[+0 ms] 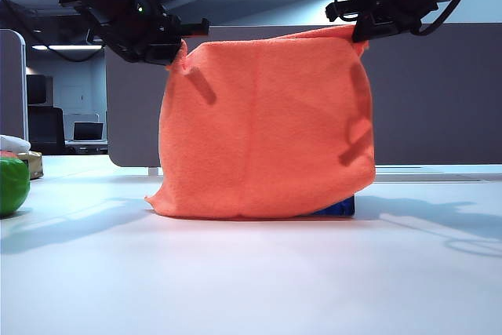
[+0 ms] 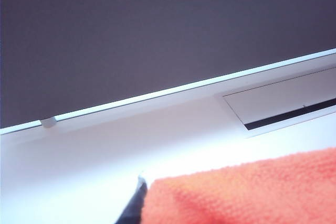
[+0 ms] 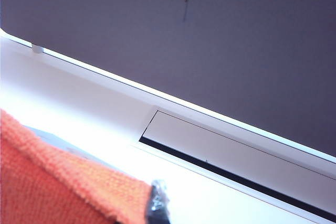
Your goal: Pick up the cloth from the table and use it to cover the mirror.
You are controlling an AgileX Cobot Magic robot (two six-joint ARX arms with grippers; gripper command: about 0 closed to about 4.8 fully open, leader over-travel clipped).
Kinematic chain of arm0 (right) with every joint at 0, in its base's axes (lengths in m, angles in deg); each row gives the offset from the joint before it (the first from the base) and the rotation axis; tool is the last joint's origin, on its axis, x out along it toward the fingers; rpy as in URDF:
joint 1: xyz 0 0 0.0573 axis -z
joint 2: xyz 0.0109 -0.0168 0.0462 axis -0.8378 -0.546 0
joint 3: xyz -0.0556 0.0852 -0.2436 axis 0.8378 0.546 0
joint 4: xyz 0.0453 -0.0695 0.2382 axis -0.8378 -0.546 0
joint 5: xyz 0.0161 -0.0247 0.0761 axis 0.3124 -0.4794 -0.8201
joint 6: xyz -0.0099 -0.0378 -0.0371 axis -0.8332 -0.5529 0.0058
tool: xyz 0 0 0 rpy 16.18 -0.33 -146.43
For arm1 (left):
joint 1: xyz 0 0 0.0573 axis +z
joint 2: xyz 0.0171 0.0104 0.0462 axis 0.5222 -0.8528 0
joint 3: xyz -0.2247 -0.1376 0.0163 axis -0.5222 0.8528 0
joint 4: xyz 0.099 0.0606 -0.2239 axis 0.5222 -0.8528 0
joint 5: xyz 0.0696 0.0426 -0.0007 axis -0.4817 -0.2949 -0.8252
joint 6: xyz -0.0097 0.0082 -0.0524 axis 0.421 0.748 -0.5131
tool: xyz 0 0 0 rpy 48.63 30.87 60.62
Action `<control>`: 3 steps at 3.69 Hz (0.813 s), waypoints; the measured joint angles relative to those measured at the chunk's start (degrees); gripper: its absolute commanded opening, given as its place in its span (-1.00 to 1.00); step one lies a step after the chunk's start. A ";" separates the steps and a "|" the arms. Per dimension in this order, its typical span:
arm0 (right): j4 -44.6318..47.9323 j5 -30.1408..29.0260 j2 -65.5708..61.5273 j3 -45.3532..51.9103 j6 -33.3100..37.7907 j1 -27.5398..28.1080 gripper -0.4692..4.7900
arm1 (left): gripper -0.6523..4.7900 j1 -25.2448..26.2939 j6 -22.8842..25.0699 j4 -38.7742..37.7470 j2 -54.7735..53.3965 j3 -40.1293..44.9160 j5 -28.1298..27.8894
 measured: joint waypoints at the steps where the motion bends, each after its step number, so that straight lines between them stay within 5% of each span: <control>1: 0.00 -0.07 0.00 0.00 0.00 0.26 -0.61 | -0.78 0.00 0.00 0.04 0.00 0.00 0.15; 3: -0.15 3.45 -1.14 0.00 0.02 1.40 -0.48 | -0.78 1.07 -0.20 -1.03 -0.44 0.02 -4.44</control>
